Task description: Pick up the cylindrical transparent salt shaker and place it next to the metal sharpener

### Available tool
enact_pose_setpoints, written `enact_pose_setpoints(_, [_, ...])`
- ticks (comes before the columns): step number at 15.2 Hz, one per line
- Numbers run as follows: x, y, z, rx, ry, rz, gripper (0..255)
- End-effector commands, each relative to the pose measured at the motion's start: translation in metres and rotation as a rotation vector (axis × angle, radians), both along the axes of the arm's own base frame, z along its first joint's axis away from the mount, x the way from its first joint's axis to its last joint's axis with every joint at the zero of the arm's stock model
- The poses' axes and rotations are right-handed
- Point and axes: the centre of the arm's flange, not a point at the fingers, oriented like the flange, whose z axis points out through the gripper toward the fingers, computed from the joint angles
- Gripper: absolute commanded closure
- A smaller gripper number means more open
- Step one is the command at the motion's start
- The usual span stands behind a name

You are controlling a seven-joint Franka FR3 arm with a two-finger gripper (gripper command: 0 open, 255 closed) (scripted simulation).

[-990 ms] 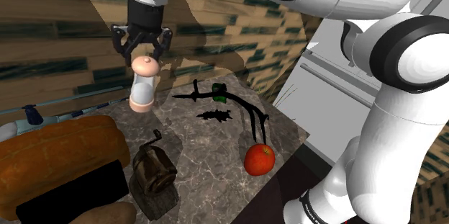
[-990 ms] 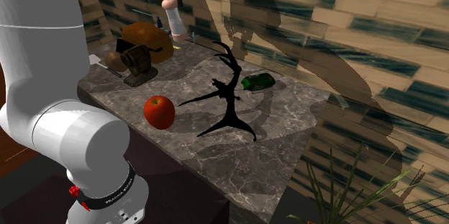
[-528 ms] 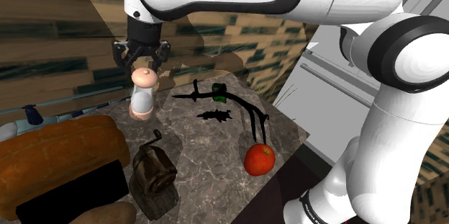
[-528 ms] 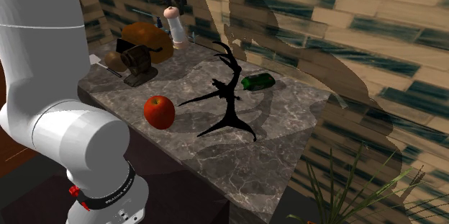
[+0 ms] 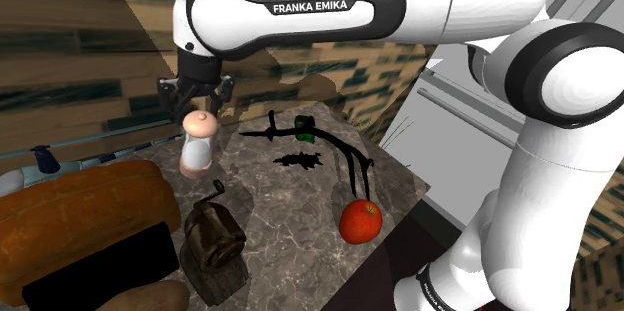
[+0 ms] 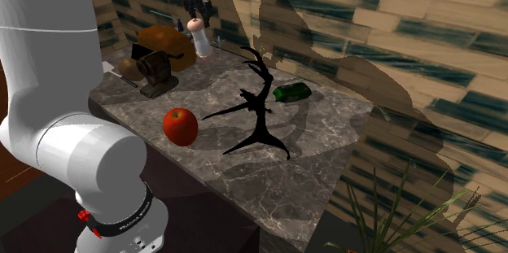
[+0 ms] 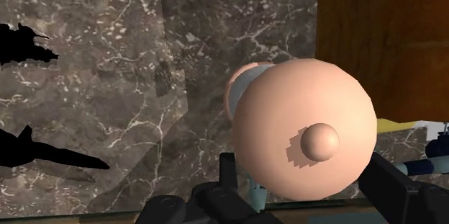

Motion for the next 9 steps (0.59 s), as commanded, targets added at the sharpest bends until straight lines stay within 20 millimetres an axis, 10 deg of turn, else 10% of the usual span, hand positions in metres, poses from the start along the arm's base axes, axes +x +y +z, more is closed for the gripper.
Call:
enact_pose_setpoints(1, [0.0, 0.0, -0.01, 0.001, -0.001, 0.0, 255])
enact_pose_setpoints(9, [0.0, 0.0, -0.035, 0.001, -0.001, 0.0, 255])
